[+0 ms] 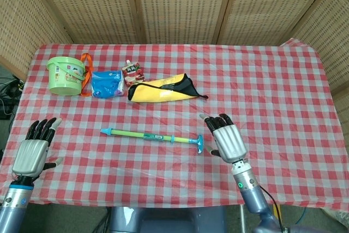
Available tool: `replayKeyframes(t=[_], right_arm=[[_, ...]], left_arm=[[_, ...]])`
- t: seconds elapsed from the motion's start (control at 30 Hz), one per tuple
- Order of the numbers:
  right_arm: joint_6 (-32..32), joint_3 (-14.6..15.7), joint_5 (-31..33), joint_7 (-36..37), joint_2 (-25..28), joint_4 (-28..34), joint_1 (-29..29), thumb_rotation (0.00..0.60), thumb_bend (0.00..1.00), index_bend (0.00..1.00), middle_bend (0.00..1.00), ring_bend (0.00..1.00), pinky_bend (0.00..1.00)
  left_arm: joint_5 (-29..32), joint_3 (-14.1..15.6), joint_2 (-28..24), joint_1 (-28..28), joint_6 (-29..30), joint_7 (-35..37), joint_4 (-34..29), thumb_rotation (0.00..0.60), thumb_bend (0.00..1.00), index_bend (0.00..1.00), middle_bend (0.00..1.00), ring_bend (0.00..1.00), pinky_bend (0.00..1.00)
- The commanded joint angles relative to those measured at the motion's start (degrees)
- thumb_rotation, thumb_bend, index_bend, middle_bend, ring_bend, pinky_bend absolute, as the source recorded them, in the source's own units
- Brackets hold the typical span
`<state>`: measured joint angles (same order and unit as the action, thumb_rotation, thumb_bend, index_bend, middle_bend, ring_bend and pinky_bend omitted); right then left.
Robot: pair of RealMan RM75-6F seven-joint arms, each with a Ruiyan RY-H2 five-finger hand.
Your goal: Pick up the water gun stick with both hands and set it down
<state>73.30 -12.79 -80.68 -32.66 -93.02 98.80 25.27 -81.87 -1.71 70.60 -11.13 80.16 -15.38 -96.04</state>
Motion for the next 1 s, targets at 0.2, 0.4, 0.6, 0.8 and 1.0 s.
replayKeyframes(t=[0.2,0.4,0.6,0.8,1.0], right_arm=[[-0.86,-3.09,9.69,-7.16,-12.35,-4.48,4.55,0.6,0.26,0.46,0.91,0.86,0.64],[-2.03,-3.24,12.97,-7.26,-15.37,-8.52,5.93,0.6,0.3,0.5,0.99,0.95,0.75],[-3.66,-3.91,16.84,-8.05,-17.07,-11.06,7.35,0.6,0.32,0.52,1.0,1.0,0.83],[-5.17,-4.23,20.21,-9.15,-18.05,-13.04,8.76,0.6,0.36,0.52,1.0,1.0,0.86],[-6.74,-4.36,22.67,-9.21,-18.55,-15.06,9.99,0.6,0.44,0.5,1.0,1.0,0.87]], left_arm=[[-0.11,0.02,-0.38,-0.17,-0.81,1.18,0.1,0.6,0.01,0.0,0.0,0.0,0.0],[0.52,-0.27,-0.55,-0.24,-1.28,1.51,0.13,0.6,0.01,0.0,0.0,0.0,0.0],[1.09,-0.48,-0.5,-0.36,-1.71,1.12,0.12,0.6,0.01,0.0,0.0,0.0,0.0],[1.51,-0.57,-0.26,-0.51,-2.19,0.75,0.24,0.6,0.01,0.0,0.0,0.0,0.0],[1.9,-0.69,-0.15,-0.67,-2.65,0.83,0.41,0.6,0.01,0.0,0.0,0.0,0.0]])
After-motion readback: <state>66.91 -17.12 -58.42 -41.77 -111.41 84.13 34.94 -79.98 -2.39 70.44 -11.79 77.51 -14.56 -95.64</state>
